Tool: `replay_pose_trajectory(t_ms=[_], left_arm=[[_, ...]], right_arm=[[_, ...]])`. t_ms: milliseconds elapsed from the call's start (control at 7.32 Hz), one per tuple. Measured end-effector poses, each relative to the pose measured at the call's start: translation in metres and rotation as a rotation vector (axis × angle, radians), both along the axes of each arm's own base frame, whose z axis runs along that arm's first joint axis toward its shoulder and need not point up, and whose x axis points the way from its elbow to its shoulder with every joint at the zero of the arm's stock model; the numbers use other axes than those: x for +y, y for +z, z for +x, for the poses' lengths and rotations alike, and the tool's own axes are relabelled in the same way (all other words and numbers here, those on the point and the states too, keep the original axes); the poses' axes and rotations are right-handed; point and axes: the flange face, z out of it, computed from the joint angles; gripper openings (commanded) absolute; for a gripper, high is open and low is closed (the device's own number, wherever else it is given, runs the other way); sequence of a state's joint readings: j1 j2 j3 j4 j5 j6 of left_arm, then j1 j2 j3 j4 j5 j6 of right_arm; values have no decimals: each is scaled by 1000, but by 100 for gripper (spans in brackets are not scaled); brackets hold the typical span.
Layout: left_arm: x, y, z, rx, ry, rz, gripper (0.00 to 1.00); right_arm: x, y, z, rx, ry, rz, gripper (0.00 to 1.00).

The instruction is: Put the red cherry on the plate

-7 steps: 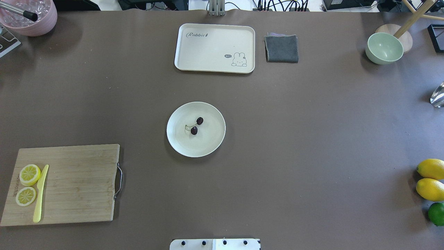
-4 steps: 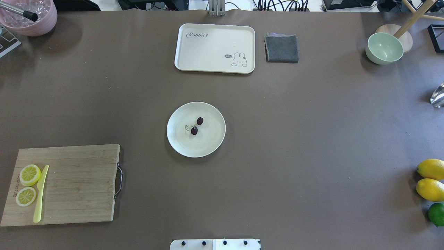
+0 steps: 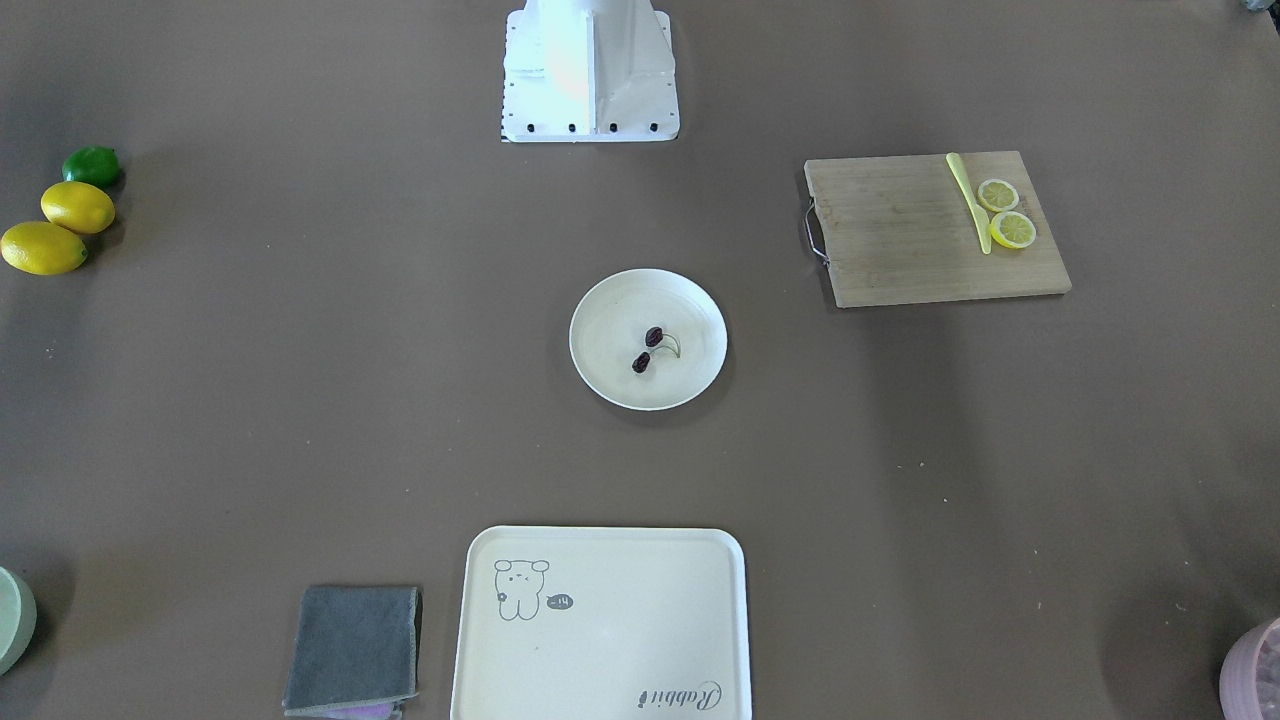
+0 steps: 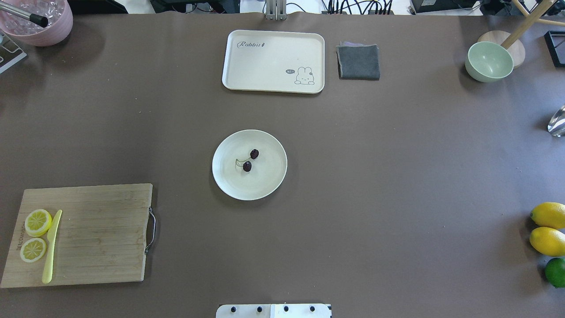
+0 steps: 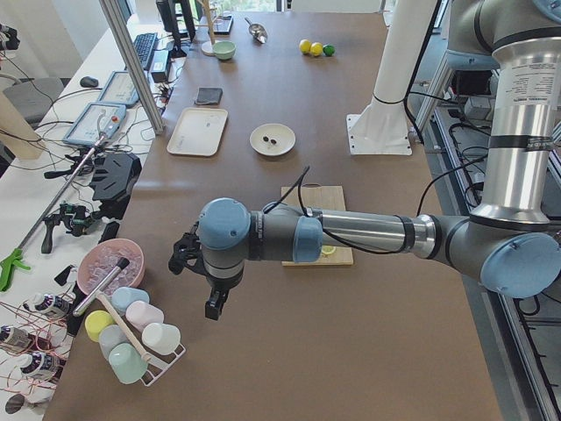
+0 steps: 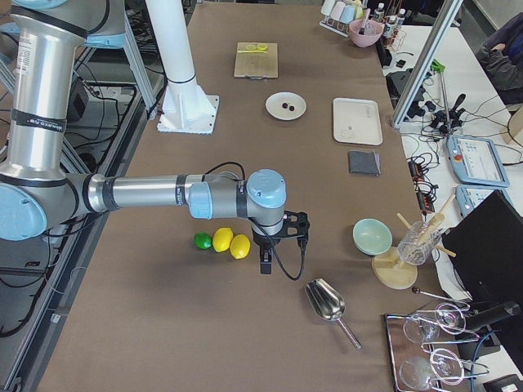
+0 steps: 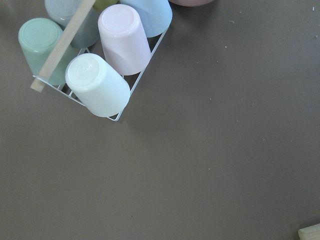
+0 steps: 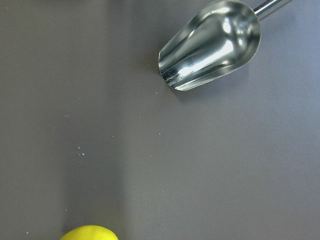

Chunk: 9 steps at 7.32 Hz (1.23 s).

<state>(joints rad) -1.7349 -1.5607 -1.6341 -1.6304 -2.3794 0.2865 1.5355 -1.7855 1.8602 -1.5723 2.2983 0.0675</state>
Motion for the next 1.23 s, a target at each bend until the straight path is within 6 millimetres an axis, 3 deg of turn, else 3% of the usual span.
replay_pose_trajectory(t_ms=[273, 683, 1230], left_arm=[[10, 7, 11, 14, -47, -30, 98], [10, 10, 44, 39, -72, -173, 98], [26, 14, 47, 38, -72, -199, 98]], right_arm=[[-1, 1, 0, 0, 0, -2, 100], [-1, 3, 0, 2, 0, -6, 100], [-1, 4, 0, 2, 0, -7, 100]])
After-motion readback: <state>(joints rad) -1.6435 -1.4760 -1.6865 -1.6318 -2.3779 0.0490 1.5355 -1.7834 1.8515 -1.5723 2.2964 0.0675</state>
